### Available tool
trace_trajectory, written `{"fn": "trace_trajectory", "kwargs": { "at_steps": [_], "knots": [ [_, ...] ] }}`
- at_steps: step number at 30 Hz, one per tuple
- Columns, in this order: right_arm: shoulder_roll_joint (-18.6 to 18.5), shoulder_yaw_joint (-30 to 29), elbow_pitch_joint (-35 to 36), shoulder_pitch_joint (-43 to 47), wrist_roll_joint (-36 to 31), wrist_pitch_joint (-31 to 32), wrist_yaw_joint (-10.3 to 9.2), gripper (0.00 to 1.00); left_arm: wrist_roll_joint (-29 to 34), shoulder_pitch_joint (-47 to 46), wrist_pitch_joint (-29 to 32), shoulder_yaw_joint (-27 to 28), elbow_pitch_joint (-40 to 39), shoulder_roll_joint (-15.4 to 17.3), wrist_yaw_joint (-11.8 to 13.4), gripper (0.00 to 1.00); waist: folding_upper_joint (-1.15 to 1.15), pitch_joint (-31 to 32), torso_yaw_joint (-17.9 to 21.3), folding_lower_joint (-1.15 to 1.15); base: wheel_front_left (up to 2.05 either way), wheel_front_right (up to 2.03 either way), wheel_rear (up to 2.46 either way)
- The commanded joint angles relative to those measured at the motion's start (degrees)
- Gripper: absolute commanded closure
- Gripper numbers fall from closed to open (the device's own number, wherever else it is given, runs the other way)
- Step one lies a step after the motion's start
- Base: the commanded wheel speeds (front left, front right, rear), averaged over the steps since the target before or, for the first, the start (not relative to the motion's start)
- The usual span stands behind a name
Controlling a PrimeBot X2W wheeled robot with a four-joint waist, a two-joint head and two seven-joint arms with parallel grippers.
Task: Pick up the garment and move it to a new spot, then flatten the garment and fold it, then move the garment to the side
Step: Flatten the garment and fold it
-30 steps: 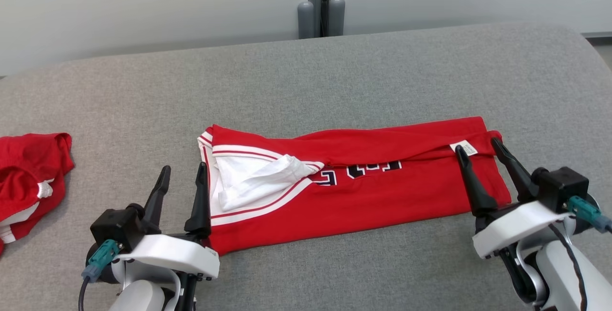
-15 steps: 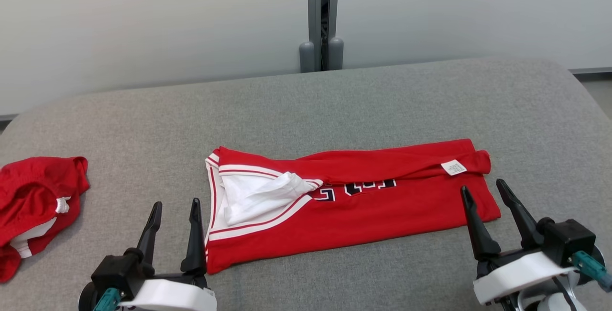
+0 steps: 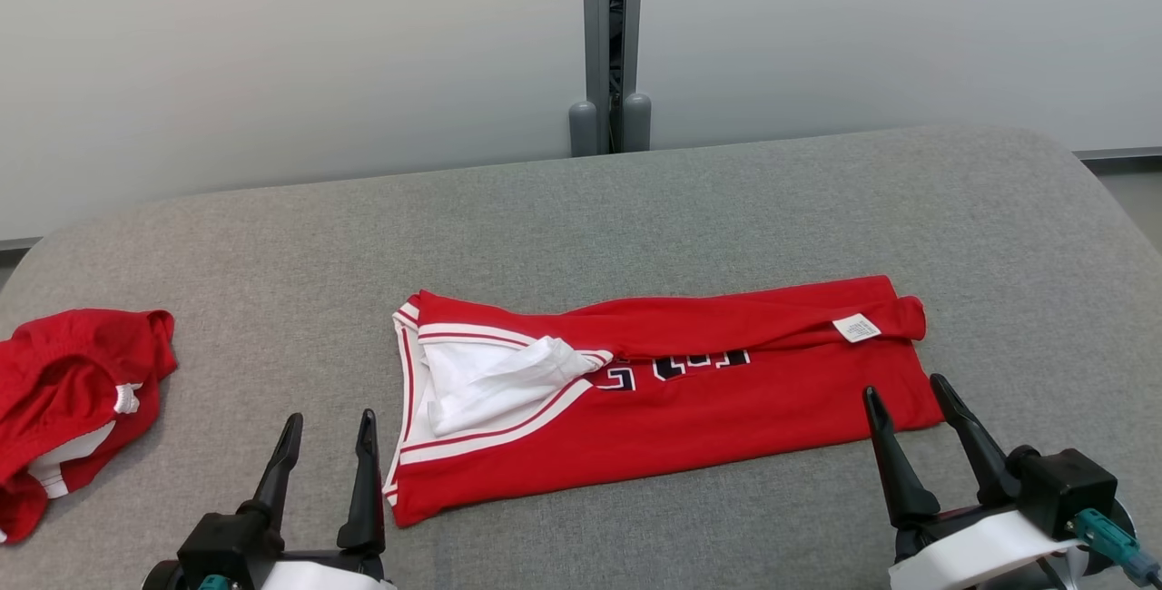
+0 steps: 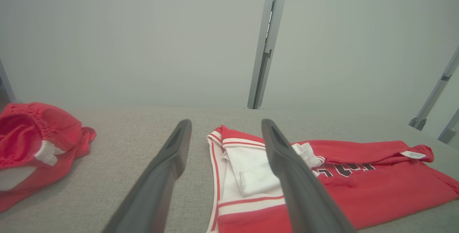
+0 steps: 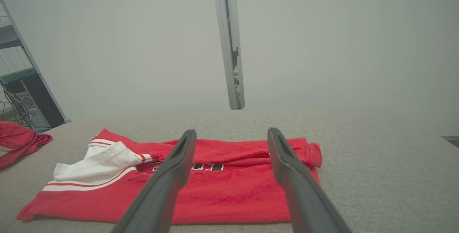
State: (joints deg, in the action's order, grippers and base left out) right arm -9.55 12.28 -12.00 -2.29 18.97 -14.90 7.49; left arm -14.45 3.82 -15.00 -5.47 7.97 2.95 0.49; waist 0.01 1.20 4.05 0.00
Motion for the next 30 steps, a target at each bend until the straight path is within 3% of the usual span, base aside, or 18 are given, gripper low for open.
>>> {"fn": "trace_trajectory", "kwargs": {
  "at_steps": [1, 10, 14, 21, 30],
  "knots": [
    [-0.31, 0.07, 0.01, 0.41, 0.12, -0.29, 0.03, 0.0, 0.41, 0.2, -0.19, 0.48, 0.06, 0.12, -0.35, 0.0, -0.01, -0.05, -0.09, 0.0, 0.0, 0.0, 0.0],
    [0.27, -0.12, -1.08, 0.25, 1.86, -0.29, 0.03, 0.0, 0.74, -0.17, -0.19, -0.32, 0.26, 0.06, 0.01, 0.0, -0.01, -0.5, -0.21, 0.0, 0.0, 0.0, 0.0],
    [1.28, 0.54, -3.14, -1.36, 7.01, -0.29, 0.03, 0.0, 1.1, -0.57, -0.19, -0.76, 0.05, 0.04, 0.08, 0.0, -0.01, -0.98, -0.27, 0.0, 0.0, 0.0, 0.0],
    [-2.03, 0.77, -12.5, -9.41, 21.72, -0.28, 0.03, 0.0, 2.08, -2.45, -0.19, -2.24, -0.49, 0.07, -0.34, 0.0, -0.01, -4.06, -1.42, 0.0, 0.0, 0.0, 0.0],
    [-6.23, 1.29, -29.13, -22.89, 25.81, -0.28, 0.03, 0.0, 3.63, -5.54, -0.19, -2.92, -1.54, 0.06, -1.23, 0.0, -0.01, -9.82, -4.01, 0.0, 0.0, 0.0, 0.0]
  ]
}}
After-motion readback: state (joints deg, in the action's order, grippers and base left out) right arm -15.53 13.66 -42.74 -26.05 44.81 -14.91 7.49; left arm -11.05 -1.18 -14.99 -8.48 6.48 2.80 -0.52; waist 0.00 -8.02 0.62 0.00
